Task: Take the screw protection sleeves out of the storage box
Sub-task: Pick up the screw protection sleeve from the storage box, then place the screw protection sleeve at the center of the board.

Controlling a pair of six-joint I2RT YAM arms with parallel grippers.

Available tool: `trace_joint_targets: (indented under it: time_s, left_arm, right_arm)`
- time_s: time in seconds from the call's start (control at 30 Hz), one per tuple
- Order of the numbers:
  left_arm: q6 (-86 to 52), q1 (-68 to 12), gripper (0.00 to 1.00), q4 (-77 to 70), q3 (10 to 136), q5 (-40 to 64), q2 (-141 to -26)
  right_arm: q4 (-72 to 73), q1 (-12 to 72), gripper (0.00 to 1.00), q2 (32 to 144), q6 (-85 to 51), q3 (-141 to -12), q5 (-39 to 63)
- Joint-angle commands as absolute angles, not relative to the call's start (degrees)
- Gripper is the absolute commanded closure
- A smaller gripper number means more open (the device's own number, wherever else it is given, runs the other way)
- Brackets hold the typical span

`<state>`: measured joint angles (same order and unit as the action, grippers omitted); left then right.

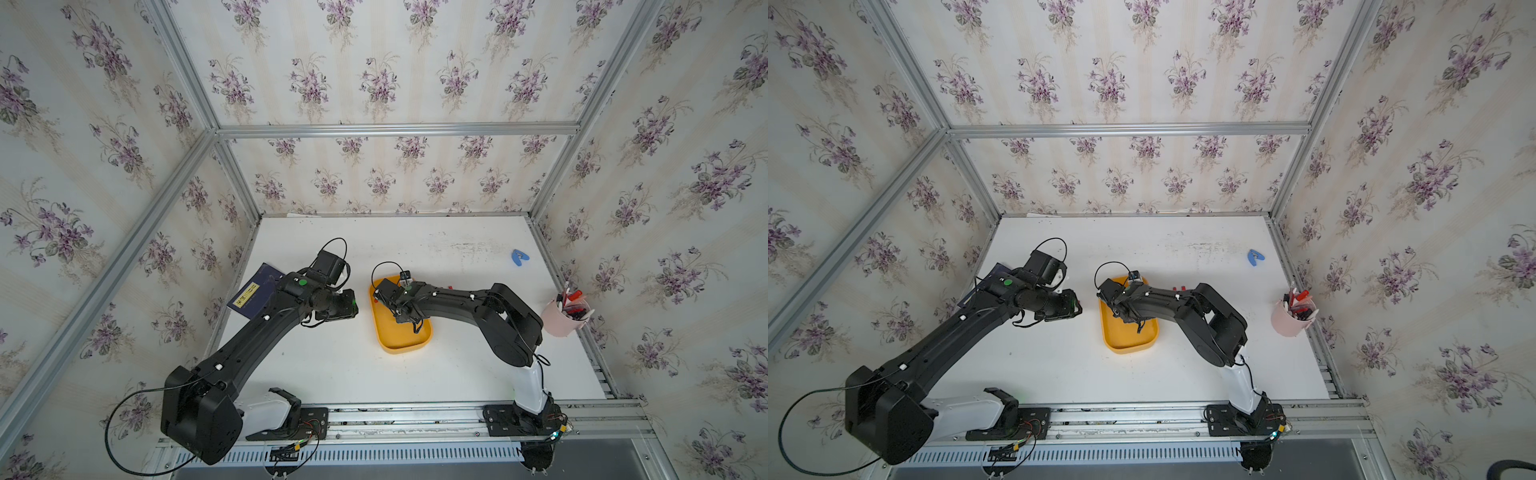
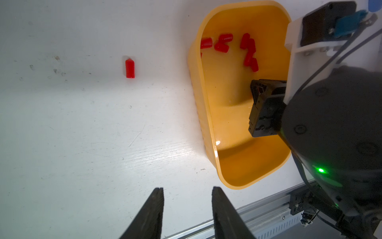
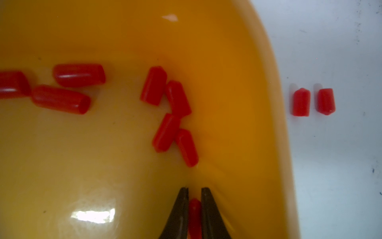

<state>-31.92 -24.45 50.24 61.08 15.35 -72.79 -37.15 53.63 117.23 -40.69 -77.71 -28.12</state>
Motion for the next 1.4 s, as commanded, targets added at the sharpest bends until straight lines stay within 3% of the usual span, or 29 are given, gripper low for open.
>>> trace_joint_targets:
  time_s: [0.0, 0.8, 1.37]
  left_arm:
    - [-31.28, -24.43, 0.56, 50.89, 61.44, 14.8, -72.8]
    - [-31.81, -24.43, 0.56, 49.68, 60.3, 15.55, -74.23]
    - [-32.08, -24.61, 0.57, 48.67, 60.22, 16.67, -75.57]
  right_arm:
    - [-39.38, 53.53, 0.85, 117.12, -40.78, -76.67, -24.04]
    - [-36.83, 53.18, 0.85, 97.23, -38.33, -75.8, -23.23]
    - [-21.32, 33.34, 0.84, 92.91, -25.54, -60.78, -20.54]
